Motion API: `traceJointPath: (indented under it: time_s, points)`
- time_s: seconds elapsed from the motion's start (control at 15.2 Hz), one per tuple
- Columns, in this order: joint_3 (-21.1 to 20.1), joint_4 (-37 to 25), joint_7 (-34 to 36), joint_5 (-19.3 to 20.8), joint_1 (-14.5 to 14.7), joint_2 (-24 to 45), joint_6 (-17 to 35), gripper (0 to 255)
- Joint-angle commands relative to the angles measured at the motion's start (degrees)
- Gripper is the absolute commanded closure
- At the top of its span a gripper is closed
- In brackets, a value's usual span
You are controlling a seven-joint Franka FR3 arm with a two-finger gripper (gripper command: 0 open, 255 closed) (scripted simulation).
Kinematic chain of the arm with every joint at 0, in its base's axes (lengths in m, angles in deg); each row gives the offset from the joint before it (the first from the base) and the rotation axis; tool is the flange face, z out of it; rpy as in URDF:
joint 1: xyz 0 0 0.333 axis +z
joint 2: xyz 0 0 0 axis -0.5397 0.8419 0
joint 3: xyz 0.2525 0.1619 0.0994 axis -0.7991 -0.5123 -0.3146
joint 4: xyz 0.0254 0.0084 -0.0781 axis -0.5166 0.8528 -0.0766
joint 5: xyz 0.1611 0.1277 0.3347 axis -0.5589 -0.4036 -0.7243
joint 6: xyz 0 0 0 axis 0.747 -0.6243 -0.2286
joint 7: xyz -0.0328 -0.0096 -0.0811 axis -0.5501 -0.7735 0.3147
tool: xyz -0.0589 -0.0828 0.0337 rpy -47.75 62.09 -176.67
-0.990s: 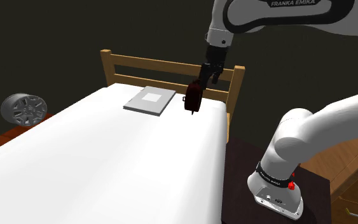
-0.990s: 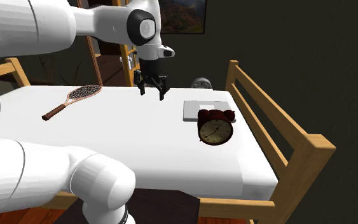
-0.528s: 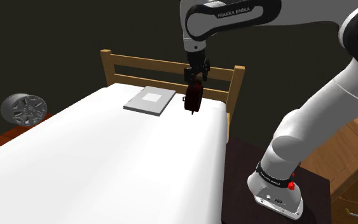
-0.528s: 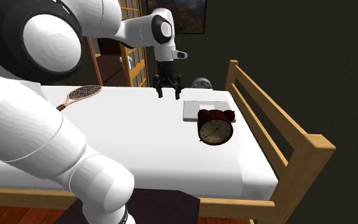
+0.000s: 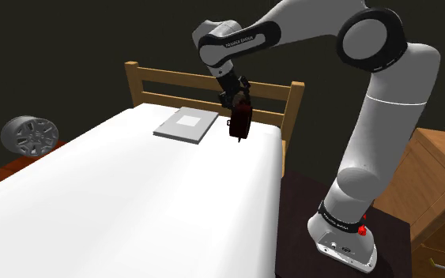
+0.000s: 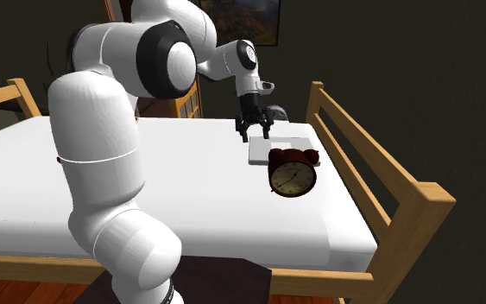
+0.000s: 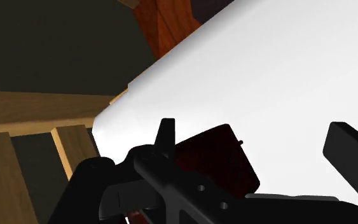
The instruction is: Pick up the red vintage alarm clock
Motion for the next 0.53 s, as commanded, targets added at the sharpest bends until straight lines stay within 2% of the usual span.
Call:
traceJointPath:
  time_s: [0.0,0.26,0.46]
  points:
    - [0.40,-5.61,1.55,3.44,0.28,6.16,-3.87,0]
    - [2.65,-18.72,2.24,9.80,1.15,19.13,-11.86,0]
    - [2.84,-18.18,2.82,9.84,1.16,19.89,-10.94,0]
